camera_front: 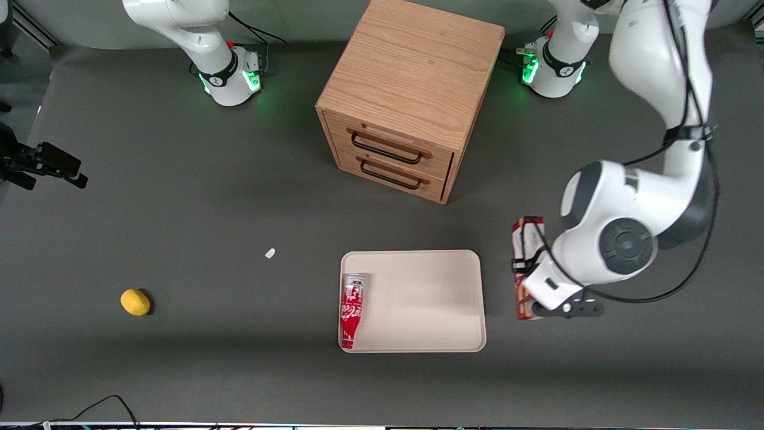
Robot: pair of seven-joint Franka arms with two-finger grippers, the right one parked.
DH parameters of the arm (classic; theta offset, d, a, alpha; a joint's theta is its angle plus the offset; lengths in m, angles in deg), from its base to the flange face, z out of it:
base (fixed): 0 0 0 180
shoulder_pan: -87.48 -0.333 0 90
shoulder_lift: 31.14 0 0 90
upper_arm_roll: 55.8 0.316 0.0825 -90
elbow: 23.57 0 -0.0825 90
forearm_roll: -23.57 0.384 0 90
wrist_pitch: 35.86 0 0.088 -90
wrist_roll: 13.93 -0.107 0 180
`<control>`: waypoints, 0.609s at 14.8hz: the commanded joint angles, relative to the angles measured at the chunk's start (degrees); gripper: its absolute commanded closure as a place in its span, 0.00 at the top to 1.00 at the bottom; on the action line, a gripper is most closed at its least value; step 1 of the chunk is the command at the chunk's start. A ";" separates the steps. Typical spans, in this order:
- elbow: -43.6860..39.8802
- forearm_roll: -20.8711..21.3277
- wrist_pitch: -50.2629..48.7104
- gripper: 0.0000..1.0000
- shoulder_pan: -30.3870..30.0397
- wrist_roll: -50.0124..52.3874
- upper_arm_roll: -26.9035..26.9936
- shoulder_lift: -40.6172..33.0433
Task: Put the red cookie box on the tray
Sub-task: 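Carry the held cookie box over to the cream tray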
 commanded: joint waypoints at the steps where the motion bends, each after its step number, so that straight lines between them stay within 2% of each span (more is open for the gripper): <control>1: -4.47 -0.51 5.03 0.00 2.21 1.69 0.89 6.29; 6: -4.73 -1.12 15.93 0.00 6.25 5.98 1.07 12.54; 9: -4.65 -1.12 17.10 0.00 7.14 6.79 1.25 14.22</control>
